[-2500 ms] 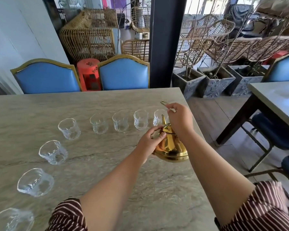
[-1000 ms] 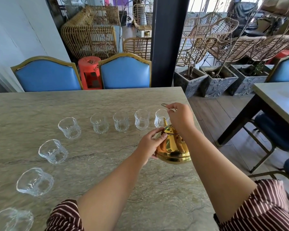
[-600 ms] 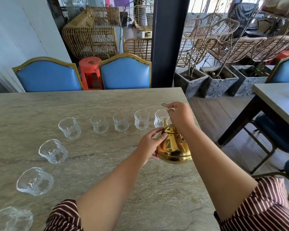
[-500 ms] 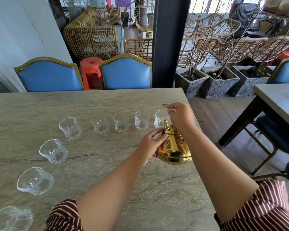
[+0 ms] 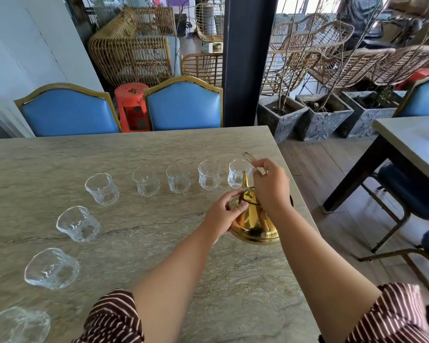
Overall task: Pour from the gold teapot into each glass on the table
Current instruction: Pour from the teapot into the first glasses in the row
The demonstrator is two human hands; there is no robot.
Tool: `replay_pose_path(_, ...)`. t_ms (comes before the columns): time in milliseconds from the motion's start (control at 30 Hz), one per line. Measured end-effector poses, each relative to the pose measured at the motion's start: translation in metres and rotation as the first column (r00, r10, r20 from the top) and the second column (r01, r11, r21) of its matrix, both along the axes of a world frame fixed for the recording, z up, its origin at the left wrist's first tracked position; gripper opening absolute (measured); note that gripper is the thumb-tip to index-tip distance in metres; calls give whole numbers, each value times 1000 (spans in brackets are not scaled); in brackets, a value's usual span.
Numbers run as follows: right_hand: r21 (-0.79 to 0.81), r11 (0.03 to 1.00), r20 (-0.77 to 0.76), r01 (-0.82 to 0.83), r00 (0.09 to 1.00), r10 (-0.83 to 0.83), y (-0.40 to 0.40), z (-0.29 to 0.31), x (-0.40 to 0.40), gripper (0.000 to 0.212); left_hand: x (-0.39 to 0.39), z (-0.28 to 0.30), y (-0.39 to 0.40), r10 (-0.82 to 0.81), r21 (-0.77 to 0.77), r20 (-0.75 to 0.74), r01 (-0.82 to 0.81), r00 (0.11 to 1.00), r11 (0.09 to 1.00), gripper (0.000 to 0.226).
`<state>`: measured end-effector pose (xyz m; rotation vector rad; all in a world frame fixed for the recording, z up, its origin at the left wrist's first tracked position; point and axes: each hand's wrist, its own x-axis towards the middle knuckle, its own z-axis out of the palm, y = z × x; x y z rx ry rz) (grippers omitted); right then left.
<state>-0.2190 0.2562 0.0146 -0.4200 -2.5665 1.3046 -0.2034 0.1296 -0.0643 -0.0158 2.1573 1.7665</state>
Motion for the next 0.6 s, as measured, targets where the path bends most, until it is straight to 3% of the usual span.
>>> replay_pose_path(267, -23, 1000, -41, -9, 999, 8, -14, 1, 10, 11, 2, -10, -15, 5, -6, -127, -5, 992, 1000, 54)
replay_pose_path(600, -39, 990, -73, -139, 988, 135, -52, 8, -5, 7, 7, 0, -49, 106, 8, -70, -106, 992, 994, 49)
